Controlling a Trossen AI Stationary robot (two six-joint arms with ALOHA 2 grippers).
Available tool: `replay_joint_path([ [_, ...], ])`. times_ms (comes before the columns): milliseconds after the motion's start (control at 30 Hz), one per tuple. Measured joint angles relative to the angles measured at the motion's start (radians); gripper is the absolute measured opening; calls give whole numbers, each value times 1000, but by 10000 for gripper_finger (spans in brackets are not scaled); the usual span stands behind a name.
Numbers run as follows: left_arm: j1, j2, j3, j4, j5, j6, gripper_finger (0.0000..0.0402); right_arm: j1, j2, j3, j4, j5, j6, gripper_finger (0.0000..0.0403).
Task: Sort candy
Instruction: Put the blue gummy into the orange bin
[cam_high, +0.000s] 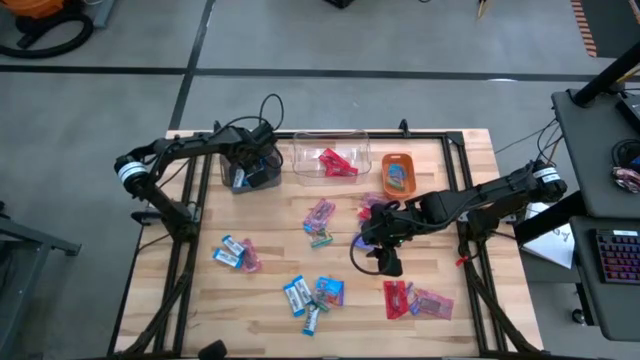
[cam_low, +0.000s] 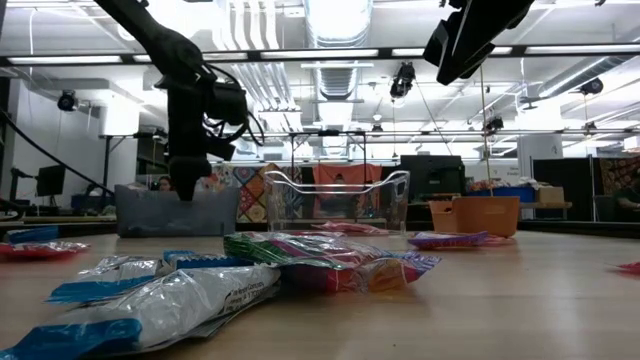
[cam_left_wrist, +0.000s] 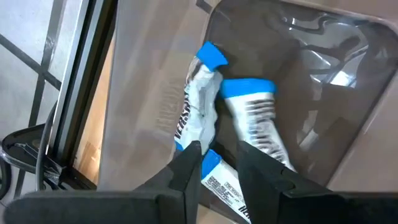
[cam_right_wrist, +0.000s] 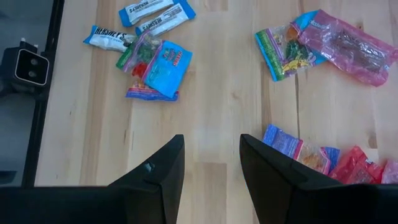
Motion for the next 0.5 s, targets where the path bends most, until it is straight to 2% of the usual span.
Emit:
replay_joint_path([
  [100,-2,0,0,0,0,-14,99,0,0,0,0,12,0,146],
  [267,-23,-25,0,-29,0,-105,107,0,0,0,0,102,66,146],
  [367,-63,-73,0,-64,0,-171,107,0,2,0,-3,176,177,146],
  [500,-145,-174,0,-66,0,-220,107,4,4,-3,-30,184,256,146],
])
